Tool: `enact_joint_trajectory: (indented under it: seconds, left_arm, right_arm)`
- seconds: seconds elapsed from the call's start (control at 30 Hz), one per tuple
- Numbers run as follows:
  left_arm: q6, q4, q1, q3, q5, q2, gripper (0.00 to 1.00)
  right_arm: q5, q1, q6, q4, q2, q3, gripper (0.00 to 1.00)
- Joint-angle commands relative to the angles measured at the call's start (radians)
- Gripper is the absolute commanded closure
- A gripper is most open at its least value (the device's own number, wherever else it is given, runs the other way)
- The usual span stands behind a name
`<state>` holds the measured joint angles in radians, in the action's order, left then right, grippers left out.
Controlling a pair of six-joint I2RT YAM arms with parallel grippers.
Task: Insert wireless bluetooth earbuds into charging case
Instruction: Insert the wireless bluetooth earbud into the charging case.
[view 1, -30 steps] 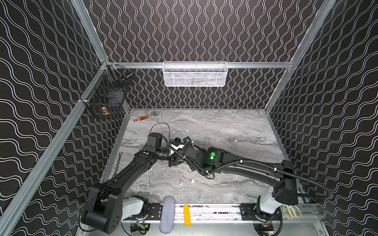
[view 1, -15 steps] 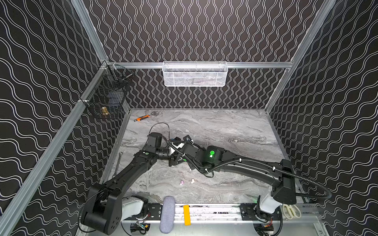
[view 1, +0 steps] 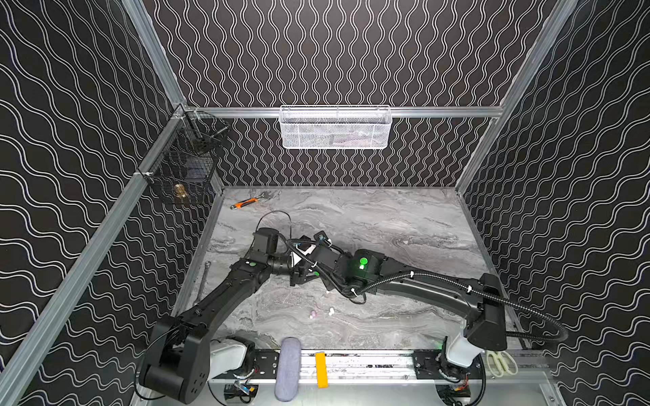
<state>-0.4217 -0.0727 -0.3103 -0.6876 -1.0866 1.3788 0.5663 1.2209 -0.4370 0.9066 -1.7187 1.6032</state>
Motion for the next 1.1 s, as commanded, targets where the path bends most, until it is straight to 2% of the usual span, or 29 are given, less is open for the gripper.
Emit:
enact_joint_trajectory:
  seconds: [0.0, 0.63, 1.07]
  left_arm:
    - [0.006, 0.052, -0.001, -0.010, -0.012, 0.000, 0.74]
    - [0.011, 0.057, 0.002, -0.009, -0.021, -0.002, 0.74]
    - [0.008, 0.057, 0.004, -0.010, -0.020, -0.004, 0.74]
  right_arm:
    - [-0.055, 0.003, 0.015, 0.022, -0.008, -0.004, 0.85]
    - [-0.075, 0.004, 0.012, 0.004, -0.002, -0.017, 0.84]
    - [-0.155, 0.003, 0.031, -0.068, 0.039, -0.043, 0.81]
